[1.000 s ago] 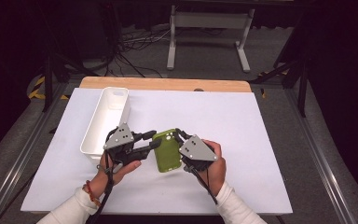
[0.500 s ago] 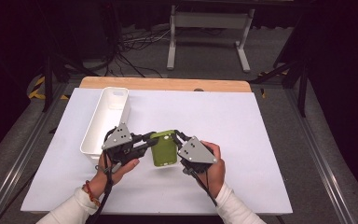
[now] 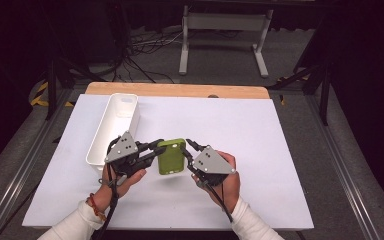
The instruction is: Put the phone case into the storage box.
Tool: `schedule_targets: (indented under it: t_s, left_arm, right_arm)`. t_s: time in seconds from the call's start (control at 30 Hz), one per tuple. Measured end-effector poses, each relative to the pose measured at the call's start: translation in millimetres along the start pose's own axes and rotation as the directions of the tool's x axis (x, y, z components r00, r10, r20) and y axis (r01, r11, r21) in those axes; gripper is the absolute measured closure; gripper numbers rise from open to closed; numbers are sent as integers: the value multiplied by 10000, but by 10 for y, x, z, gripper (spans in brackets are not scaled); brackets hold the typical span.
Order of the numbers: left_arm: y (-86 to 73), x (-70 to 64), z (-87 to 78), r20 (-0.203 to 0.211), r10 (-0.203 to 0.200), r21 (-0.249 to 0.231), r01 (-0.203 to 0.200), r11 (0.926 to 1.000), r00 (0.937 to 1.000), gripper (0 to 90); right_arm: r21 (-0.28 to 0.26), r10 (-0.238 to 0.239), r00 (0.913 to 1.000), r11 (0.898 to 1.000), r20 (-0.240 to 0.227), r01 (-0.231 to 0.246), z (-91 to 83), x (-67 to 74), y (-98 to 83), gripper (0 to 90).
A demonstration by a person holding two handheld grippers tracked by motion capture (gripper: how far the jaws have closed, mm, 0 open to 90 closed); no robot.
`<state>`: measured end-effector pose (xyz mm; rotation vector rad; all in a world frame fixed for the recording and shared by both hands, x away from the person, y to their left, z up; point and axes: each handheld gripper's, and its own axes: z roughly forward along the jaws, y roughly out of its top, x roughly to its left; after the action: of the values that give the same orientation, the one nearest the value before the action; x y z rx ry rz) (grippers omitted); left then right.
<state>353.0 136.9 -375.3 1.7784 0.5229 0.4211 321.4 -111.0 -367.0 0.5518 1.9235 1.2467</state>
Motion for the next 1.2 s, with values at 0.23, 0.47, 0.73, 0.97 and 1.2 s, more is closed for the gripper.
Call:
schedule_targets:
  t_s: [0.23, 0.47, 0.73, 0.97, 1.2]
  left_arm:
    - [15, 29, -55, -85, 24, -78, -24, 10000, 10000, 778]
    - [21, 50, -108, -167, 51, -123, -53, 9999, 9998, 778]
    - [18, 68, -177, -216, 109, -262, -115, 9996, 9997, 778]
    - [21, 76, -227, -226, 188, -284, -194, 9994, 9996, 778]
    - [22, 82, -255, -286, 222, -333, -232, 9992, 9993, 778]
  right_arm:
    - [92, 238, 9990, 9997, -382, -235, -42, -48, -36, 579]
    - [309, 533, 9974, 9982, -494, -519, -57, -117, -118, 484]
    - [339, 466, 9966, 9984, -687, -444, -111, -155, -238, 348]
    - [356, 479, 9973, 9983, -557, -460, -182, -202, -320, 319]
    - [510, 434, 9986, 9978, -308, -418, -273, -253, -426, 284]
